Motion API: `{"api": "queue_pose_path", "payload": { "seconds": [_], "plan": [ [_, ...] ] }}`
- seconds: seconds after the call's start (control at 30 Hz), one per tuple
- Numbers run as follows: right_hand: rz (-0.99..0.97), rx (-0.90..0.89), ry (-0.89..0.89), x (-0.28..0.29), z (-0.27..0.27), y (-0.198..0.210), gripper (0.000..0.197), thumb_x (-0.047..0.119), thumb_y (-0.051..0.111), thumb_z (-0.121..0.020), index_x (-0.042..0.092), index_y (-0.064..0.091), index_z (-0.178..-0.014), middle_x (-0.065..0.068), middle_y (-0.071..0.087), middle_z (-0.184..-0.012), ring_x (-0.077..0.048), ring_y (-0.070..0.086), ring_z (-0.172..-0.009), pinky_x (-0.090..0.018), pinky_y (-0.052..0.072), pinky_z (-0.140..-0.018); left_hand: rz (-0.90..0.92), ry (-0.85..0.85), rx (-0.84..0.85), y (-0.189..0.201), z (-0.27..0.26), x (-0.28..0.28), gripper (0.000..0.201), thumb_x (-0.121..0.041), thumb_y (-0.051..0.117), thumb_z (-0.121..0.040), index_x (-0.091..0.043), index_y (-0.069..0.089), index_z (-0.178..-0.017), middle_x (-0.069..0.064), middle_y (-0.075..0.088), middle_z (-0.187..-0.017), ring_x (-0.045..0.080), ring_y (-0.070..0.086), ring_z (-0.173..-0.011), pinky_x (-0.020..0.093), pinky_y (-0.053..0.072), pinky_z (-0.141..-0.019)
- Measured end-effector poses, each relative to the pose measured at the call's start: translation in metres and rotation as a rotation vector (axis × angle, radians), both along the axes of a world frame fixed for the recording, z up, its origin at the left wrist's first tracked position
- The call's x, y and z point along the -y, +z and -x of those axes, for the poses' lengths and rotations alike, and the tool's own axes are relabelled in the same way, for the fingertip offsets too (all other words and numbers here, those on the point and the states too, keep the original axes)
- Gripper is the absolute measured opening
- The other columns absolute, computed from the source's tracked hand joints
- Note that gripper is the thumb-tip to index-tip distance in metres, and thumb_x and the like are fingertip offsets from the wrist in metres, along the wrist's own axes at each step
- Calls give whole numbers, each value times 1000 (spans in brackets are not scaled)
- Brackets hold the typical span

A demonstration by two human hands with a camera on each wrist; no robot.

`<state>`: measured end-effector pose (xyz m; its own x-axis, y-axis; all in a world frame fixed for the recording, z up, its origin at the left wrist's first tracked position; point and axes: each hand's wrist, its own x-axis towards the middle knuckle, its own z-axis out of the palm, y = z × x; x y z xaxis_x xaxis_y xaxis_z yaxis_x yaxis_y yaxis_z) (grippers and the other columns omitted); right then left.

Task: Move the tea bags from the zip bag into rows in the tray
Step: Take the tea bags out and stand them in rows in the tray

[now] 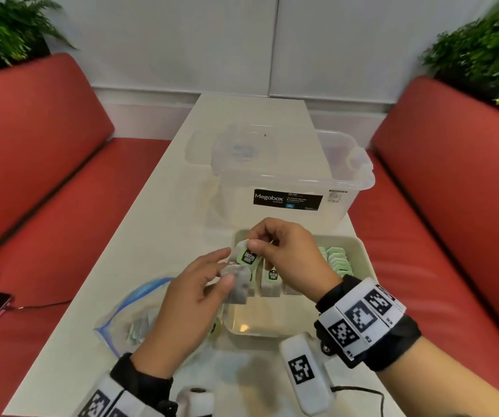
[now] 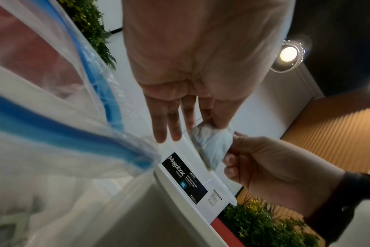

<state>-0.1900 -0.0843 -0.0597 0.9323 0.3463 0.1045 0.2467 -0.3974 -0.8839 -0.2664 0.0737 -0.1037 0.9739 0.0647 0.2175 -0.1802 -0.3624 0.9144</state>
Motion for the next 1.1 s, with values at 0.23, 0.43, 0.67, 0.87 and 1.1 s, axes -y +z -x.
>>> {"api": "queue_pose_path", "payload": {
  "seconds": [0.23, 0.43, 0.67, 0.87, 1.1],
  "plan": [
    [20, 87, -82, 9, 0, 4, 27, 9, 71, -75, 29, 56, -85, 11, 53, -63, -1, 46, -54, -21, 41, -60, -121, 26, 94, 5, -7, 11, 15, -31, 53, -90, -43, 61, -90, -18, 64, -97, -4, 58, -92, 3, 40, -72],
    [247, 133, -4, 11, -1, 11, 39, 26, 68, -78, 35, 49, -112, 14, 60, -87, 0, 48, -58, -27, 47, -69, -174, 21, 89, 2, -11, 12, 21, -25, 56, -91, -46, 60, -91, -19, 62, -98, -6, 56, -94, 2, 40, -72],
    [396, 114, 119, 12, -21, 11, 10, 29, 71, -80, 29, 63, -76, 11, 62, -75, 1, 49, -61, -18, 39, -61, -106, 70, 46, 2, -8, 6, 8, -40, 58, -88, -40, 64, -93, -22, 61, -108, -7, 55, -100, 1, 41, -72],
    [670, 40, 217, 12, -48, 4, 14, 26, 78, -74, 18, 74, -85, 10, 61, -67, -12, 58, -70, -25, 45, -65, 110, 197, 14, -9, 1, -15, 32, -58, 48, -78, -40, 67, -98, -11, 69, -99, 10, 65, -95, 36, 53, -82],
    [1005, 1, 490, -17, -62, -31, 16, 24, 75, -77, 17, 73, -91, 5, 67, -80, -7, 52, -66, -20, 38, -56, 244, 229, -12, -10, 17, -22, 31, -56, 51, -72, -41, 69, -92, -2, 71, -93, 18, 68, -86, 22, 56, -64]
  ]
}}
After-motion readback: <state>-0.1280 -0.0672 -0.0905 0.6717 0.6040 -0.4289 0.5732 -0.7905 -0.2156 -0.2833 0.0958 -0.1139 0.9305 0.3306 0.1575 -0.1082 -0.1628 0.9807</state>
